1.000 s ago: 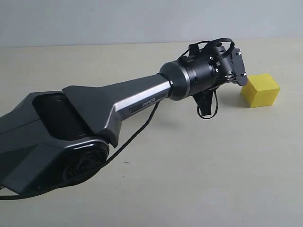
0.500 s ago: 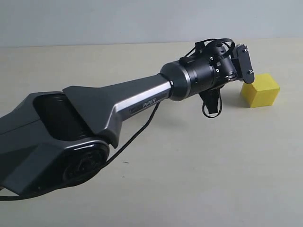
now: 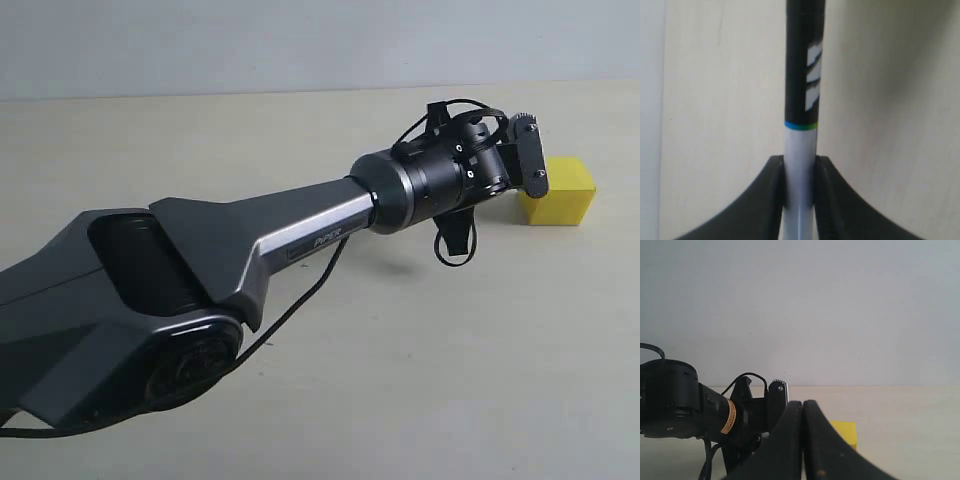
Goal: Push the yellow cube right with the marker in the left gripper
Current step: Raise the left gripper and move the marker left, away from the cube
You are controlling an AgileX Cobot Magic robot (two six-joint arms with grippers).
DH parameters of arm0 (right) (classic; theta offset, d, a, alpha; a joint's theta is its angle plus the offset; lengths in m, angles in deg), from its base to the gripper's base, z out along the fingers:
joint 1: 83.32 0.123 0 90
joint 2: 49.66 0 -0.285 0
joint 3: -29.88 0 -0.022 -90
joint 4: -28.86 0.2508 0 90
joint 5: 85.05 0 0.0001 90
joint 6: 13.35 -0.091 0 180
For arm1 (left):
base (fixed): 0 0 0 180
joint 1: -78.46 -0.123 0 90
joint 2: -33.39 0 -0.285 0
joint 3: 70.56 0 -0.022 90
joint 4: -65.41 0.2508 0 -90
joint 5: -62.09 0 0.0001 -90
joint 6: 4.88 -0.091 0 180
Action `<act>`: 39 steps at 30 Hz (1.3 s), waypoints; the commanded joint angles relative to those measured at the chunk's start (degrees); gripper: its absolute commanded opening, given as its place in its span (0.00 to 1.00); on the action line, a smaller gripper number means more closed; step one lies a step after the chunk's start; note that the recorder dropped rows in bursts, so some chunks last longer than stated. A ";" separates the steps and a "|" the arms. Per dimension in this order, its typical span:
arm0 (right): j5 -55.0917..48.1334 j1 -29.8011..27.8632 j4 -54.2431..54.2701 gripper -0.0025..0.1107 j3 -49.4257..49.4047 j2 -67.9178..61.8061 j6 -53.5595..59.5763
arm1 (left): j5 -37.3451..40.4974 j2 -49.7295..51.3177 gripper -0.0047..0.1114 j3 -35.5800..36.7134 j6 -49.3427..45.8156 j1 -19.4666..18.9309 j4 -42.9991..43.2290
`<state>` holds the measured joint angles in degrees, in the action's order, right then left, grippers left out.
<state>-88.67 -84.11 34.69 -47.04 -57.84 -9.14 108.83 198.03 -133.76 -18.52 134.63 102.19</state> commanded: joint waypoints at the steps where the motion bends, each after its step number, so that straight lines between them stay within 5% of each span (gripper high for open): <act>1: 0.31 -0.30 -0.04 0.02 -0.30 0.39 0.19 | 0.86 -0.27 0.04 -0.51 0.57 -0.33 0.17; 11: 0.31 -0.30 -0.04 0.02 -0.30 0.39 0.19 | 8.83 -1.47 0.04 -0.51 6.95 -2.45 2.06; 20: 0.31 -0.30 -0.04 0.02 -0.30 0.39 0.19 | 22.64 -7.08 0.04 -0.51 11.42 -5.35 -9.95; 25: 0.31 -0.30 -0.04 0.02 -0.30 0.39 0.19 | 23.23 -10.90 0.04 0.32 14.30 -8.55 -24.96; 34: 0.31 -0.30 -0.04 0.02 -0.30 0.39 0.19 | 23.23 -19.66 0.04 9.34 25.14 -8.45 -25.21; 39: 0.31 -0.30 -0.04 0.02 -0.30 0.39 0.19 | 22.69 -26.26 0.04 20.36 30.36 -9.68 -27.02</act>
<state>-88.67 -84.11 34.69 -47.04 -57.84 -9.14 131.81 175.24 -118.82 8.32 125.87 76.53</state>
